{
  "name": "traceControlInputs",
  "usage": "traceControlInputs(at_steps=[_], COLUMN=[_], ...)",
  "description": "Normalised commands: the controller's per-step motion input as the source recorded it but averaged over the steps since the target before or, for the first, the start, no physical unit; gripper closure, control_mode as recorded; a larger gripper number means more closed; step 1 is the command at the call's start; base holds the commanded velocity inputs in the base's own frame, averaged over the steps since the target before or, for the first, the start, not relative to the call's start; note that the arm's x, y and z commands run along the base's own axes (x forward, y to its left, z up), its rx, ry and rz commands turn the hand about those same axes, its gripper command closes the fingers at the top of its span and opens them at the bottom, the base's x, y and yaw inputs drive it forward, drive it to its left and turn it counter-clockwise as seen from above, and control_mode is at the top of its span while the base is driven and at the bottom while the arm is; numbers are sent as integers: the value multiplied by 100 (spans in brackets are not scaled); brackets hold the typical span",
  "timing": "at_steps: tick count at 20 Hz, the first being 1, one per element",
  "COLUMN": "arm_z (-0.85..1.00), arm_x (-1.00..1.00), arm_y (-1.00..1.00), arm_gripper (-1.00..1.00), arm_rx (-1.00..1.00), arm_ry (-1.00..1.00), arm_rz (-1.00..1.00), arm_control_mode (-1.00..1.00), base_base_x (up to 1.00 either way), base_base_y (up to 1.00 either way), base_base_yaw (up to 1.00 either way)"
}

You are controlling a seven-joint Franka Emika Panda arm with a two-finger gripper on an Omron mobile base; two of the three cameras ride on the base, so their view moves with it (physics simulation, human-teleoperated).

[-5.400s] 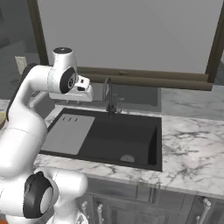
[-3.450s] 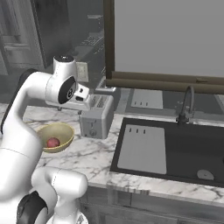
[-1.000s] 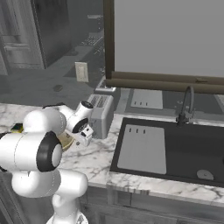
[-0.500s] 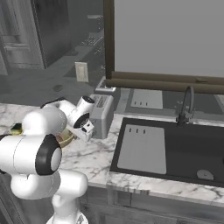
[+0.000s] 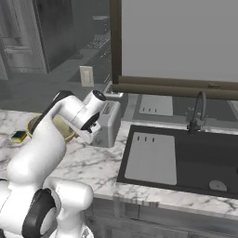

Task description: Move the mug from next to the sink to the open cabinet. Then, move the bowl with the onion to the fridge to clear the area for faucet cleaning.

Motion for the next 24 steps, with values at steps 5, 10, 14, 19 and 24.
traceControlInputs(at_steps=[5, 10, 14, 19, 24], arm_z=[43, 0, 0, 0, 0], arm_x=[-41, -10, 0, 0, 0], arm_y=[-34, -2, 0, 0, 0], arm_gripper=[100, 100, 100, 100, 100], arm_rx=[13, 2, 0, 0, 0], arm_ry=[0, 0, 0, 0, 0], arm_rz=[0, 3, 0, 0, 0], arm_control_mode=[-100, 100, 100, 100, 100], base_base_x=[0, -13, -89, -36, -59], base_base_y=[0, -5, -53, -77, -20], base_base_yaw=[0, 8, 51, 38, 71])
